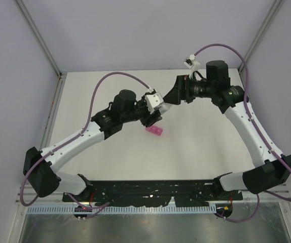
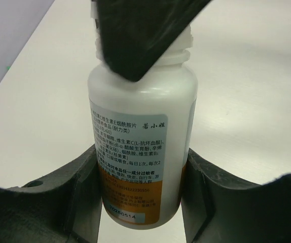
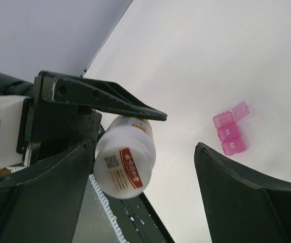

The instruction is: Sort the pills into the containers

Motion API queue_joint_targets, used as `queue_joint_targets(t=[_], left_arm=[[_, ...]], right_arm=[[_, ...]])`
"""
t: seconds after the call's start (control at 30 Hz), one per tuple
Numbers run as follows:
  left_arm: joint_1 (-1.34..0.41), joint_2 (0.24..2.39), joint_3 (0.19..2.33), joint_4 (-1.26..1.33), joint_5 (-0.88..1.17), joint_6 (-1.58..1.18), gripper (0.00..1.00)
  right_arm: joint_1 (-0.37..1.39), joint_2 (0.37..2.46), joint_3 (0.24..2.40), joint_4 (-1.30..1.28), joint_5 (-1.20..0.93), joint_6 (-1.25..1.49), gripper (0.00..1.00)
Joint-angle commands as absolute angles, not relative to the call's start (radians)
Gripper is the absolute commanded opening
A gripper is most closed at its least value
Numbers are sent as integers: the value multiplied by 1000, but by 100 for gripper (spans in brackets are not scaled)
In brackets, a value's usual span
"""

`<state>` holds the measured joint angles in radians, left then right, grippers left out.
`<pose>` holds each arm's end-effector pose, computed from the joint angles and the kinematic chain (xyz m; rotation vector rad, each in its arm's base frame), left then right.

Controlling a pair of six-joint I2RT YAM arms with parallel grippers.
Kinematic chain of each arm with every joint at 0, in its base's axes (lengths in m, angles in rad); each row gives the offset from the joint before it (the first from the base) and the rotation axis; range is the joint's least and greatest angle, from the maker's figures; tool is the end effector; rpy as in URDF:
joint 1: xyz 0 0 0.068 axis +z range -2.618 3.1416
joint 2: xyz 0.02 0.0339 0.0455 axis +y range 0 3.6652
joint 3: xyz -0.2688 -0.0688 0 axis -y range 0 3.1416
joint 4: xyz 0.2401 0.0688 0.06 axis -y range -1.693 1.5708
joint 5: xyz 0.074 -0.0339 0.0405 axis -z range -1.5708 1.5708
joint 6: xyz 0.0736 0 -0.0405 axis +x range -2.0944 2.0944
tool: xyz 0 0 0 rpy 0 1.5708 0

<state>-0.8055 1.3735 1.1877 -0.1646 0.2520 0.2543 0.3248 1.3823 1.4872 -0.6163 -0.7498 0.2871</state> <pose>0.2298 -0.2657 0.3418 1.1347 1.5954 -0.6088 0.2812 0.1476 0.3998 -0.5176 2.0675 1.1456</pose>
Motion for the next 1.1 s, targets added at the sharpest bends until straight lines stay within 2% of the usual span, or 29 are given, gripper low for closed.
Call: queue_joint_targets(t=[0.0, 0.23, 0.5, 0.7, 1.07], left_arm=[[-736, 1301, 1177, -129, 448, 186, 0], [-647, 1226, 1170, -215, 787, 160, 0], [-626, 1129, 1124, -308, 972, 140, 0], [-626, 1118, 1124, -347, 1048, 92, 0], [-626, 1135, 1131, -350, 1074, 55, 0]], right_arm=[[325, 1301, 1473, -617, -716, 189, 86], [325, 1213, 1477, -649, -834, 40, 86], [397, 1187, 1499, -754, -991, -202, 87], [563, 1193, 1563, -874, -986, -417, 89], [759, 1246, 1595, -897, -815, -497, 88]])
